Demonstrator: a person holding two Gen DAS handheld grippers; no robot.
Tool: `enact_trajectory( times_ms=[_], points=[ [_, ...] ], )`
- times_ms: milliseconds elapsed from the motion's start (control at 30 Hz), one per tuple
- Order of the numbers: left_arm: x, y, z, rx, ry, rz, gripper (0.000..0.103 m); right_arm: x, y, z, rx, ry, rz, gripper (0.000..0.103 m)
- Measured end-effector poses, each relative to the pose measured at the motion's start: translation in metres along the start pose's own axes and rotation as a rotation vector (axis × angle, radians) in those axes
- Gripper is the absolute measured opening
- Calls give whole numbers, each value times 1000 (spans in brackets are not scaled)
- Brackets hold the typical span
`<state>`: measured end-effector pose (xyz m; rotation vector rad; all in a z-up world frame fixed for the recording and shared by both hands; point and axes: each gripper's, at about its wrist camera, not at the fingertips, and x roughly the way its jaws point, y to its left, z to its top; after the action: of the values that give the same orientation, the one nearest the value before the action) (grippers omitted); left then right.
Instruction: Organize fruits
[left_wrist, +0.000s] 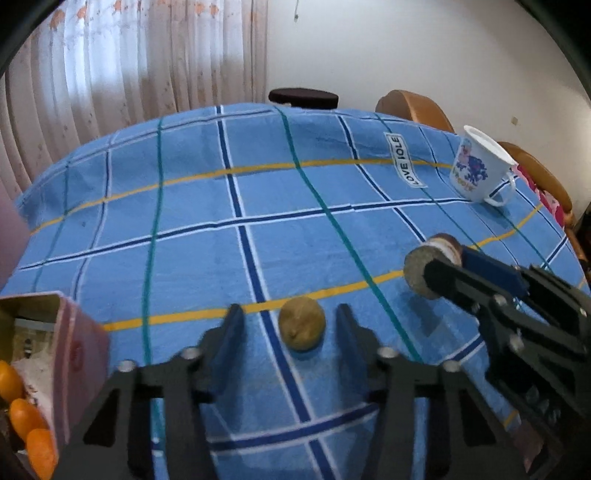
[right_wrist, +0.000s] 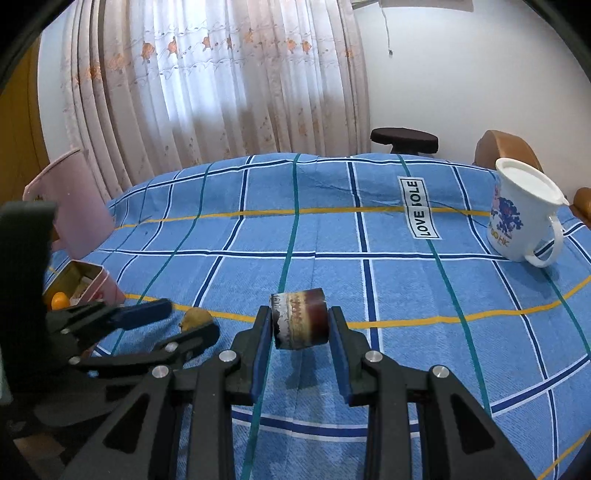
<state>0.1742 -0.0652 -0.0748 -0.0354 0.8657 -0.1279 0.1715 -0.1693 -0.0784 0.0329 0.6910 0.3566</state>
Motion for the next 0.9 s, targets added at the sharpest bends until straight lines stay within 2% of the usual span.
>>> enact_trajectory(
  times_ms=[100, 200, 467, 900],
  points=[
    [3, 4, 1, -30, 8, -45, 28, 1, 0, 0, -1, 3, 11, 32],
    [-2, 1, -1, -25, -9, -56, 27, -3, -2, 0, 4, -12, 35, 32],
    [-21, 0, -5, -13, -102, -23, 27, -16, 0, -2, 0, -77, 68, 32],
    [-43, 6, -12, -39, -207, -2, 27, -31, 8, -4, -49, -165, 77, 32]
  ],
)
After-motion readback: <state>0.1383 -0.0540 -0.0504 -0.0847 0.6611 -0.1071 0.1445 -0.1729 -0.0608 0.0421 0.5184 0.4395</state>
